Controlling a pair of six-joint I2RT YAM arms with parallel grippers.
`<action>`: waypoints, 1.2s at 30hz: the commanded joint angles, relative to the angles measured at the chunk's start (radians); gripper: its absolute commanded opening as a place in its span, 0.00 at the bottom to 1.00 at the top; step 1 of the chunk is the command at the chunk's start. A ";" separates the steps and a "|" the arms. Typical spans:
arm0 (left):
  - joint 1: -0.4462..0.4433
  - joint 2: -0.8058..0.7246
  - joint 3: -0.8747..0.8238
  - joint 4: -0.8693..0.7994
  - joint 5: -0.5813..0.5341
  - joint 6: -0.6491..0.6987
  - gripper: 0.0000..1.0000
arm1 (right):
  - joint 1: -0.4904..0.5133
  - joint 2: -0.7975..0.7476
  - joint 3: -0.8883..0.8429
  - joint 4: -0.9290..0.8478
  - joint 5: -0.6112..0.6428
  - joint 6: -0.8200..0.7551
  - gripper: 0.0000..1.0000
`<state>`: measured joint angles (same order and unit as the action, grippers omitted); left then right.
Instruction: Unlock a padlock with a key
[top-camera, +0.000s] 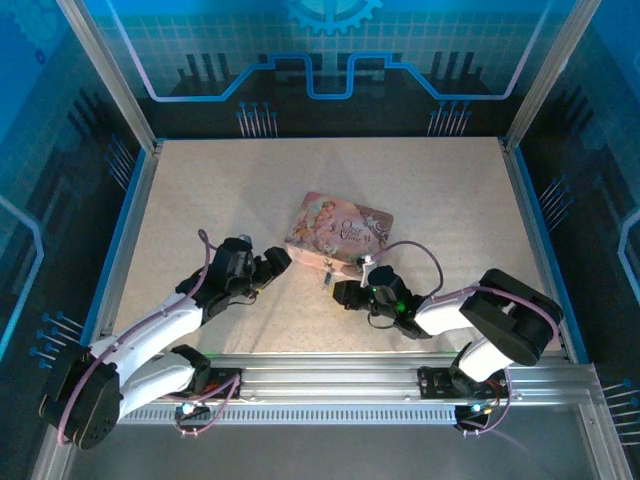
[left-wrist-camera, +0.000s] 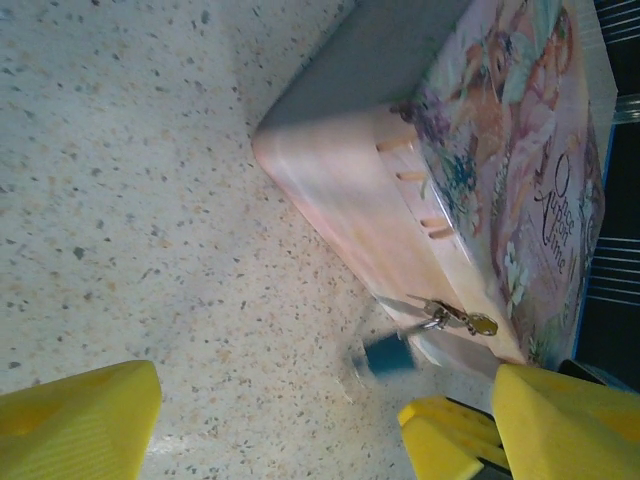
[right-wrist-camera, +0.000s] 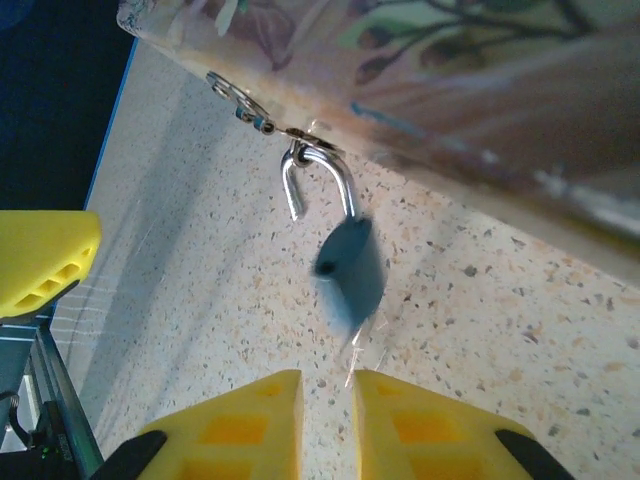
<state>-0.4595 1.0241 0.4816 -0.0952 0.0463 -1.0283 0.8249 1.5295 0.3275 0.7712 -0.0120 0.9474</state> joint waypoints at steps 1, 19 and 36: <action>0.030 -0.001 0.041 -0.032 0.032 0.065 0.89 | -0.017 -0.032 -0.032 -0.077 0.008 0.000 0.28; 0.165 0.386 0.408 -0.106 0.157 0.492 0.99 | -0.187 -0.309 -0.031 -0.222 -0.180 -0.171 0.76; 0.165 0.670 0.539 -0.171 0.169 0.569 0.85 | -0.270 -0.213 0.038 -0.168 -0.250 -0.300 0.85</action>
<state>-0.3027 1.6909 1.0557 -0.2497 0.1905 -0.4686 0.5800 1.3037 0.3302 0.5617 -0.2375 0.7116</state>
